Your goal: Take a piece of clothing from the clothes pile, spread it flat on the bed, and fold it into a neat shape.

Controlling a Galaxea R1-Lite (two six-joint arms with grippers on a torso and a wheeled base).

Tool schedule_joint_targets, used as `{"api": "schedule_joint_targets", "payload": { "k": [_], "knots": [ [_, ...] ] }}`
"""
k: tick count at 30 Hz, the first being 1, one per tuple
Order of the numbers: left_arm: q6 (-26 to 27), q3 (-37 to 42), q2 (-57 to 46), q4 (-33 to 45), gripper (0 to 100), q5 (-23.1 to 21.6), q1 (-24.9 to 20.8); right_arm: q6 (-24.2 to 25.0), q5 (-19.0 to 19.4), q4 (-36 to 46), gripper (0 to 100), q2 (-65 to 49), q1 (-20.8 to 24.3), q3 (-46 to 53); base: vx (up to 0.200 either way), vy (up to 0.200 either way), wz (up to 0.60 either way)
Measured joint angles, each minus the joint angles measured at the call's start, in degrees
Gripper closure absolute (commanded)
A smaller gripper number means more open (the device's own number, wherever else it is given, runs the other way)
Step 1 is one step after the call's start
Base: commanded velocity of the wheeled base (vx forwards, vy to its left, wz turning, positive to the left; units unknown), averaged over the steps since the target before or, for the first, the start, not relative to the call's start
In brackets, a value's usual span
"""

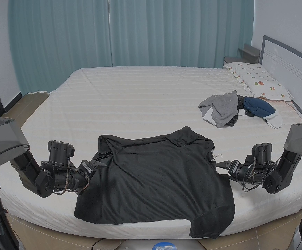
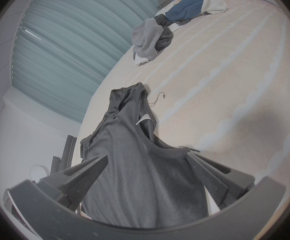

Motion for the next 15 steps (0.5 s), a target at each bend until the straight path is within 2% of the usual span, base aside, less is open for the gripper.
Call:
{"api": "schedule_joint_targets", "payload": {
  "k": [10,15],
  "knots": [
    [0.33,0.13,0.02,0.00,0,1.68,0.00,-1.17,-0.17,-0.05,0,-0.76,0.61,0.41,-0.200,0.000,0.00],
    [0.65,0.45,0.00,0.00,0,4.85,0.05,-1.37,-0.44,1.04,0,-3.17,1.21,0.55,0.000,0.000,0.00]
  ]
}}
